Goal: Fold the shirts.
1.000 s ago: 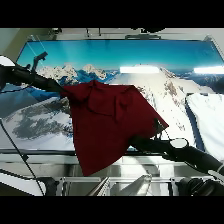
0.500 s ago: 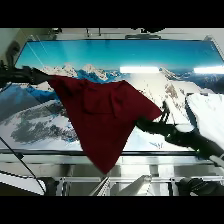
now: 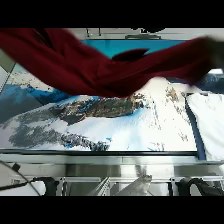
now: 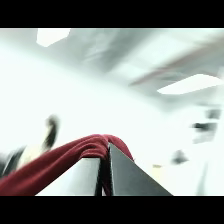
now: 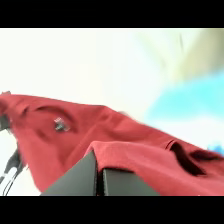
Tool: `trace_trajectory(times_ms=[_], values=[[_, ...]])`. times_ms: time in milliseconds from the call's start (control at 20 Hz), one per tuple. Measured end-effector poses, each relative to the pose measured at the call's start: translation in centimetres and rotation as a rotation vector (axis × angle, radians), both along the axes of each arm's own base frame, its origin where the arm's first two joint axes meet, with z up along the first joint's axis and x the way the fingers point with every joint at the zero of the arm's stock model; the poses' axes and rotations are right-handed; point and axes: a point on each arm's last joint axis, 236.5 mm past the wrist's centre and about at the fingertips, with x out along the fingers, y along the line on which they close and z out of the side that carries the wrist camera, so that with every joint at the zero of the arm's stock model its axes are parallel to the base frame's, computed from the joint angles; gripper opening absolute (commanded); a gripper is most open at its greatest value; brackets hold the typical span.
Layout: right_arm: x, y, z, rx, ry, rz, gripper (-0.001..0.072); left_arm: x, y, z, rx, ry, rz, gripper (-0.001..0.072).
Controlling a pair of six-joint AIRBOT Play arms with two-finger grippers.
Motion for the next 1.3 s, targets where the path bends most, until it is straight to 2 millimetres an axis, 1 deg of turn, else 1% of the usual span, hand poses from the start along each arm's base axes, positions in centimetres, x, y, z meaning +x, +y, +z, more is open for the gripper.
trace_trajectory(times_ms=[50,100,200,250,300,350,400,450,500,550,600,650,700,750,800,900,950,1000,1100,1150,1200,1300], values=[[-1.7,-0.4,1.7,-0.015,-0.057,-0.035,0.002,-3.6,-0.1,2.5,-0.054,-0.104,-0.011,0.001],[-3.0,-0.8,2.8,-0.033,-0.093,-0.076,0.002,-6.7,-0.2,4.2,-0.087,-0.184,-0.017,0.001],[-4.7,-1.3,3.6,-0.063,-0.115,-0.137,0.002,-12.3,-1.2,6.5,-0.104,-0.301,-0.022,0.001],[-5.5,-1.2,3.9,-0.069,-0.125,-0.15,0.002,-14.3,-1.7,7.2,-0.11,-0.334,-0.022,0.001],[-6.0,-1.1,4.2,-0.074,-0.136,-0.158,0.002,-16.2,-2.1,7.7,-0.112,-0.365,-0.015,0.001],[-6.3,-1.1,4.3,-0.081,-0.142,-0.167,0.002,-17.7,-2.5,7.9,-0.114,-0.379,0.0,0.0009],[-6.3,-1.2,4.1,-0.093,-0.134,-0.178,0.002,-18.4,-2.9,7.9,-0.104,-0.375,0.029,0.001],[-5.8,-1.5,3.5,-0.103,-0.11,-0.191,0.002,-18.1,-3.3,7.5,-0.081,-0.342,0.08,0.0016],[-5.0,-1.9,2.4,-0.115,-0.063,-0.201,0.002,-16.7,-3.6,7.0,-0.06,-0.273,0.156,0.0024],[-3.7,-2.5,0.8,-0.126,0.002,-0.208,0.002,-14.3,-3.6,6.1,-0.044,-0.174,0.241,0.0025],[-2.1,-3.4,-1.4,-0.129,0.086,-0.21,0.002,-11.1,-3.2,4.7,-0.029,-0.049,0.338,0.0025],[-0.5,-4.0,-3.8,-0.117,0.175,-0.199,0.002,-7.0,-2.4,2.2,-0.011,0.107,0.449,0.0027],[0.9,-4.4,-6.5,-0.101,0.262,-0.174,0.002,-3.1,-1.4,-1.1,0.012,0.263,0.551,0.0027],[2.2,-4.5,-9.3,-0.081,0.349,-0.142,0.002,0.1,-0.4,-4.7,0.035,0.393,0.632,0.0027],[3.4,-4.3,-12.5,-0.063,0.438,-0.106,0.002,2.8,0.2,-8.6,0.063,0.497,0.703,0.0027],[5.7,-3.8,-18.2,-0.051,0.566,-0.061,0.0021,6.9,1.0,-16.1,0.136,0.663,0.806,0.0028],[7.0,-3.7,-21.0,-0.05,0.623,-0.053,0.002,8.5,1.3,-19.2,0.167,0.731,0.838,0.0027],[8.1,-3.5,-23.3,-0.048,0.665,-0.046,0.0021,10.0,1.4,-22.4,0.201,0.797,0.858,0.0027],[10.0,-2.9,-27.5,-0.037,0.728,-0.013,0.0022,12.0,1.0,-27.9,0.27,0.905,0.848,0.0027],[11.0,-2.7,-29.5,-0.026,0.753,-0.003,0.0107,12.7,0.6,-30.1,0.296,0.948,0.829,0.0026],[11.9,-2.6,-31.0,-0.01,0.769,0.002,0.0241,13.4,0.4,-32.6,0.32,0.999,0.812,0.002],[13.5,-2.7,-33.5,0.018,0.78,0.005,0.0249,14.4,0.7,-36.8,0.352,1.084,0.792,0.002]])
